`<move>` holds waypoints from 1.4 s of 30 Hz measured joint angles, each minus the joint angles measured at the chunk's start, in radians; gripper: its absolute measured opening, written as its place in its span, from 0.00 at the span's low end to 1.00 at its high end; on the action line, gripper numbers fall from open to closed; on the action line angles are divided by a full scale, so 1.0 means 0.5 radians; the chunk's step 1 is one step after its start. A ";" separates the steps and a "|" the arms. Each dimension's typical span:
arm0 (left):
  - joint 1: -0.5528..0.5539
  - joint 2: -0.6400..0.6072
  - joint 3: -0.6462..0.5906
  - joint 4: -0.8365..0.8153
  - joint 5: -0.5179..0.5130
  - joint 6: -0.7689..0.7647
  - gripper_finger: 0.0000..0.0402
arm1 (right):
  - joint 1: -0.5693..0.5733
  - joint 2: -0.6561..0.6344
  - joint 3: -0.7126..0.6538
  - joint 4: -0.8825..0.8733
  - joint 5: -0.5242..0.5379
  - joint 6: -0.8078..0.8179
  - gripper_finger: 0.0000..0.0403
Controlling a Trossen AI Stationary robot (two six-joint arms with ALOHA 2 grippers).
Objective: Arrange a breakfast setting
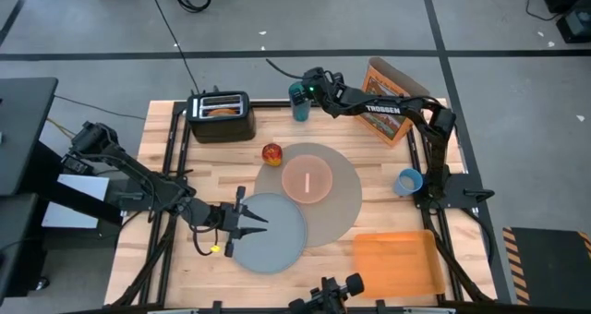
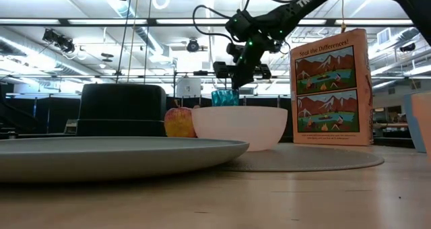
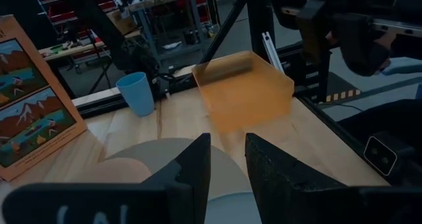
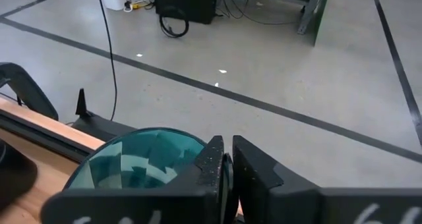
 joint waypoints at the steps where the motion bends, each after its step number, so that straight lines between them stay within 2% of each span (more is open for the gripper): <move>1: 0.000 0.000 0.000 0.000 0.000 0.000 0.26 | 0.000 -0.001 0.000 0.008 0.000 -0.022 0.09; 17: 0.000 0.000 0.000 -0.002 0.000 0.000 0.26 | 0.100 -0.001 0.000 0.168 0.026 -0.384 0.08; 23: 0.000 0.000 0.000 -0.004 0.000 0.000 0.26 | 0.147 -0.007 0.000 0.172 0.135 -0.571 0.06; 30: 0.000 0.000 0.000 -0.005 0.000 -0.001 0.26 | 0.179 -0.078 0.000 0.179 0.163 -0.674 0.06; 42: 0.000 0.000 0.000 -0.005 0.000 0.002 0.26 | 0.299 -0.263 0.000 0.175 0.174 -1.028 0.06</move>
